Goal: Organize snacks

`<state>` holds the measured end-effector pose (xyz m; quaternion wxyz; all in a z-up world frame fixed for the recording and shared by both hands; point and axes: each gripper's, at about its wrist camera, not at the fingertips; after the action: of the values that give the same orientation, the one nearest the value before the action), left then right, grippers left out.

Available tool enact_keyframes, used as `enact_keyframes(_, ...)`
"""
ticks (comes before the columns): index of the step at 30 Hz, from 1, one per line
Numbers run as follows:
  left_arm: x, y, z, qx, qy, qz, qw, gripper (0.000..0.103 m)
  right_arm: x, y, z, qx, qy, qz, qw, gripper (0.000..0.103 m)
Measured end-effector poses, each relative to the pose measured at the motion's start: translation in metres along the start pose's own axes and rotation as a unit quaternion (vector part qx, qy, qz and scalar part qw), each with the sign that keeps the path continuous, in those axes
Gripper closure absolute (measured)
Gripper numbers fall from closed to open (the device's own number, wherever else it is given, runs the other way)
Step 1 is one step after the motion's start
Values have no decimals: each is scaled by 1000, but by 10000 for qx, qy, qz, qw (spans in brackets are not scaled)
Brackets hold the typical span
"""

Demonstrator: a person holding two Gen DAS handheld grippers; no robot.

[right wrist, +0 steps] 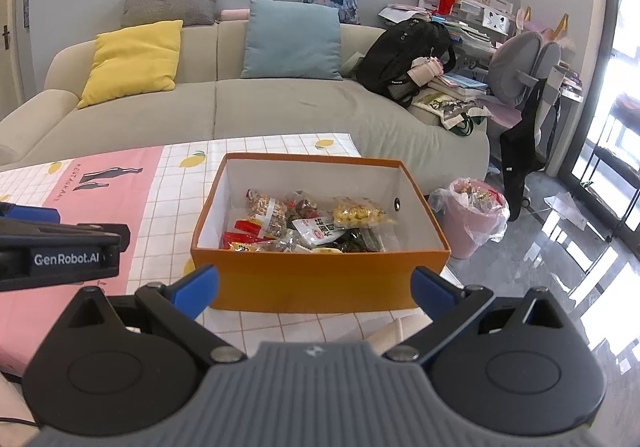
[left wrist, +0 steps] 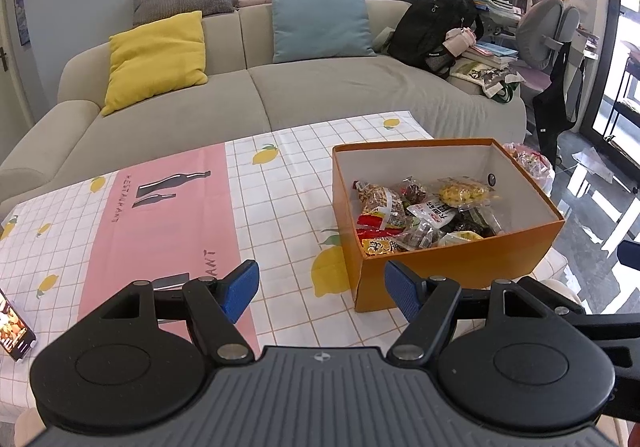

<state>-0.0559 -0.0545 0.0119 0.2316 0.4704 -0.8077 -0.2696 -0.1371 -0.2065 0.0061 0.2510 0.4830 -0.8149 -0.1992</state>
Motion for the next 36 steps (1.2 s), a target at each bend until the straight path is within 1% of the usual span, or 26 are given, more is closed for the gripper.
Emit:
enact_keyframes(9,1,0,-1,7,-18,-13,10000,19,-2,2,0,52,46,19,10000,3)
enact_keyframes(27,0,1,0,2,-91,20,10000,19,-6,2,2,-1,71,9,10000,3)
enact_keyframes(36,-3,4,1,112,-89,50,9999,19,-7,1,1,-15,78,-3,10000,3)
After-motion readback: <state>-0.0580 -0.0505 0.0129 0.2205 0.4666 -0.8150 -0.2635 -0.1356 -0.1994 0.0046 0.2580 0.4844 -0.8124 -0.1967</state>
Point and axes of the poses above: each gripper's, at about its wrist camera, not at the fingertips, and y roughly against the way its jaws point, x to its right, z to its underside, and after that the axes turned 13 degrees about z, right-handed
